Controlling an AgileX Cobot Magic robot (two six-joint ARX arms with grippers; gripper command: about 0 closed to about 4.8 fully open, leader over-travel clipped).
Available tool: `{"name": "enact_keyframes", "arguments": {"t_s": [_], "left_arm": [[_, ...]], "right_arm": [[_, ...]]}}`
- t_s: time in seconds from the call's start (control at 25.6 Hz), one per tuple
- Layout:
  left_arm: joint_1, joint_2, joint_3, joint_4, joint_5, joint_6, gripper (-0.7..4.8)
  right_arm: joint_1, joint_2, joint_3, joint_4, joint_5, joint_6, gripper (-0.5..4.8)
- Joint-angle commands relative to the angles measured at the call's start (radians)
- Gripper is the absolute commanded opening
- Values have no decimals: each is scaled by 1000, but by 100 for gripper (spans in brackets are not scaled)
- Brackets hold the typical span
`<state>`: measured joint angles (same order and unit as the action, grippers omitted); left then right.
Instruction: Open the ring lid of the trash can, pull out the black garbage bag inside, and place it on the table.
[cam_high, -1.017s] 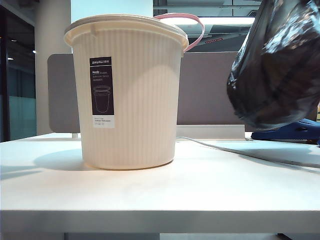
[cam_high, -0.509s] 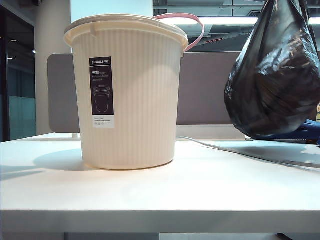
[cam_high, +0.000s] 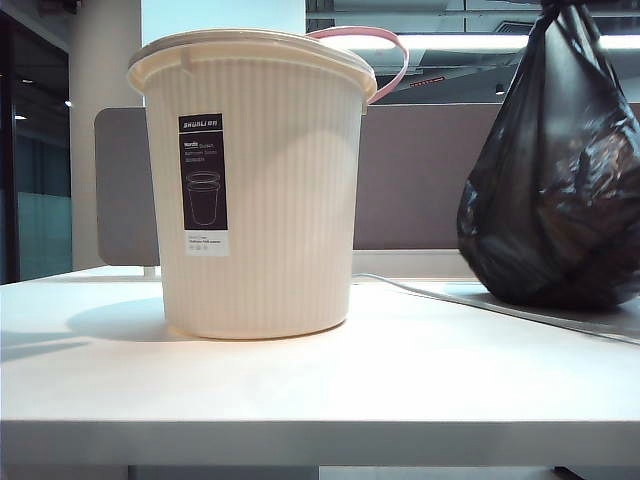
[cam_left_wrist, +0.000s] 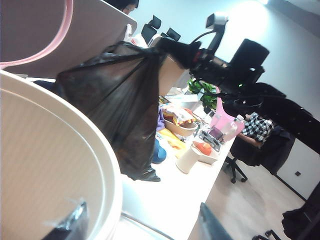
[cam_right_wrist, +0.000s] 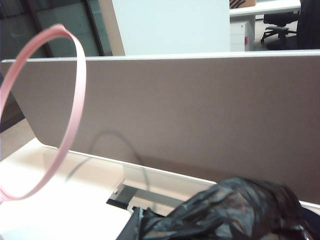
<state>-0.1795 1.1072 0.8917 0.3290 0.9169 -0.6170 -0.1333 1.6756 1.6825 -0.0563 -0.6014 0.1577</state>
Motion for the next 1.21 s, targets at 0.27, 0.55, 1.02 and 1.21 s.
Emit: {"name": "enact_keyframes", "arguments": {"t_s": [0.27, 0.55, 1.02, 1.21], "left_arm": [[-2, -3, 3, -11, 8, 19, 278], [-2, -3, 3, -23, 7, 32, 278], [-2, -3, 3, -29, 4, 41, 278], [-2, -3, 3, -29, 5, 41, 278]], "right_arm": [[31, -19, -126, 134, 27, 0, -6], [42, -30, -190, 145, 39, 1, -6], [100, -57, -224, 143, 80, -2, -6], [116, -71, -257, 152, 95, -2, -6]]}}
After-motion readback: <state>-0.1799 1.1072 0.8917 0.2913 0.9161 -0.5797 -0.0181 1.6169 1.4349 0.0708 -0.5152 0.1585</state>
